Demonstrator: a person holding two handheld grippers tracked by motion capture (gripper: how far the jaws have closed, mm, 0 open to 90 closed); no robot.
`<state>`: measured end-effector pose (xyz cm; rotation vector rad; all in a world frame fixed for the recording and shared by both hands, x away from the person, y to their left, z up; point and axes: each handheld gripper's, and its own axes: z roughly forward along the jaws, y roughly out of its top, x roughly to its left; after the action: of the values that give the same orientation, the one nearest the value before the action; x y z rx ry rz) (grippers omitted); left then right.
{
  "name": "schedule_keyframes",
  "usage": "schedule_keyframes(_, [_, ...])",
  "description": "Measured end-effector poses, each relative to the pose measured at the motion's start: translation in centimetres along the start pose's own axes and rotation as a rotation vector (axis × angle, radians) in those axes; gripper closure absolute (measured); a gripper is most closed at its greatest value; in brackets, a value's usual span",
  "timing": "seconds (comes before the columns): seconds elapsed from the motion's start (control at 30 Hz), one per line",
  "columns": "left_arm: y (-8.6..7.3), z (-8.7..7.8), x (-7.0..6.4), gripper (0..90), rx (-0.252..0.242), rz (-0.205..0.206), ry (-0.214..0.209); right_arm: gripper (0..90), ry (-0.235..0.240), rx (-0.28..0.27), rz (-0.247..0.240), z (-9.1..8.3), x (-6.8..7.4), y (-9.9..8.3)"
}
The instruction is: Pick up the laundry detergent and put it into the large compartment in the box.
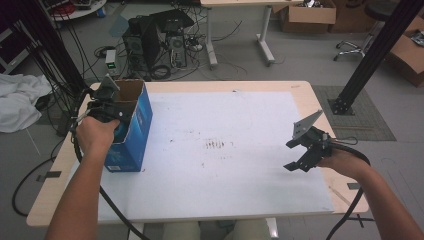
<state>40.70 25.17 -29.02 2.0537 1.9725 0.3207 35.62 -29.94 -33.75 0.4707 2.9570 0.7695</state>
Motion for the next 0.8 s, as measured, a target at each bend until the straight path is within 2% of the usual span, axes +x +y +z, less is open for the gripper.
schedule_keyframes(0.2, [0.0,-0.3,0.2,32.7,0.004,-0.006,-0.009,17.4,0.004,0.000,-0.001,0.0,0.1,0.1])
schedule_keyframes(0.67, [-0.2,-1.0,0.5,31.8,-0.017,-0.011,-0.034,17.5,0.006,0.006,-0.005,0.0,0.3,0.4])
schedule_keyframes(0.8, [-0.2,-1.5,0.5,31.4,-0.036,-0.016,-0.037,17.5,0.006,0.014,-0.006,0.1,0.5,0.5])
